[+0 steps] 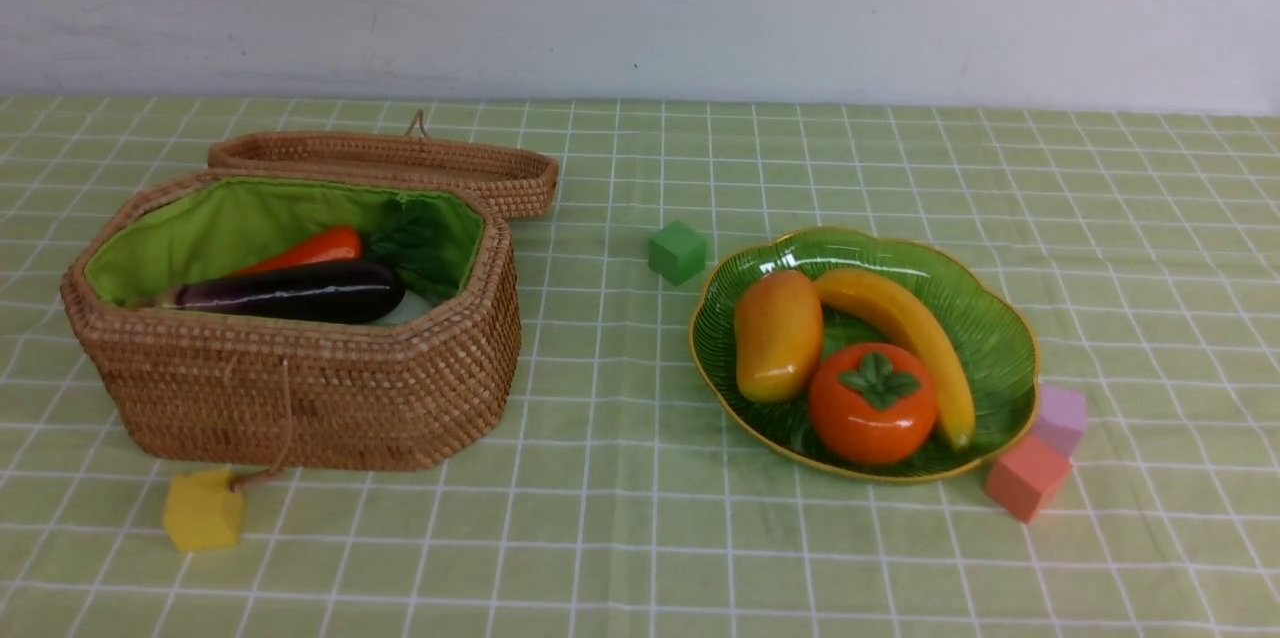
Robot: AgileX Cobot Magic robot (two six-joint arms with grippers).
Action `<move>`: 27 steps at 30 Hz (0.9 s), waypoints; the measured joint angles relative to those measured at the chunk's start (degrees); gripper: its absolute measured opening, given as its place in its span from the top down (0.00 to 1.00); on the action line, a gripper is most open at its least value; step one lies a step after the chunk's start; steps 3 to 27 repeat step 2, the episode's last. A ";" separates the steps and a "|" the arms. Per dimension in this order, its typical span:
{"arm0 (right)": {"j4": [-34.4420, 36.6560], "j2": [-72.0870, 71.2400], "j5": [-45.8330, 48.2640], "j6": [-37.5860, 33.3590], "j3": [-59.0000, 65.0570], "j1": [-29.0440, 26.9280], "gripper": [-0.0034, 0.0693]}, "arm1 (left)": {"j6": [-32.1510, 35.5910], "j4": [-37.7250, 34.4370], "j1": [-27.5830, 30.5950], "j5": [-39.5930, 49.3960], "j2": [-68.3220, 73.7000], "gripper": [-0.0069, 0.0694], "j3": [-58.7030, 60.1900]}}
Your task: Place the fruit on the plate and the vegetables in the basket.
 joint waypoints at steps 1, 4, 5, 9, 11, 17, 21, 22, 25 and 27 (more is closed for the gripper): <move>0.00 0.00 0.00 0.00 0.00 0.00 0.68 | 0.00 0.00 0.00 0.00 0.00 0.88 0.00; 0.00 0.00 0.00 0.00 0.00 0.00 0.67 | 0.00 0.00 0.00 0.00 0.00 0.88 0.00; 0.00 0.00 0.00 0.00 0.00 0.00 0.67 | 0.00 0.00 0.00 0.00 0.00 0.88 0.00; 0.00 0.00 0.00 0.00 0.00 0.00 0.67 | 0.00 0.00 0.00 0.00 0.00 0.88 0.00; 0.00 0.00 0.00 0.00 0.00 0.00 0.67 | 0.00 0.00 0.00 0.00 0.00 0.88 0.00; 0.00 0.00 0.00 0.00 0.00 0.00 0.67 | 0.00 0.00 0.00 0.00 0.00 0.88 0.00; 0.00 0.00 0.00 0.00 0.00 0.00 0.67 | 0.00 0.00 0.00 0.00 0.00 0.88 0.00; 0.00 0.00 0.00 0.00 0.00 0.00 0.67 | 0.00 0.00 0.00 0.00 0.00 0.88 0.00; 0.00 0.00 0.00 0.00 0.00 0.00 0.67 | 0.00 0.00 0.00 0.00 0.00 0.88 0.00; 0.00 0.00 0.00 0.00 0.00 0.00 0.67 | 0.00 0.00 0.00 0.00 0.00 0.88 0.00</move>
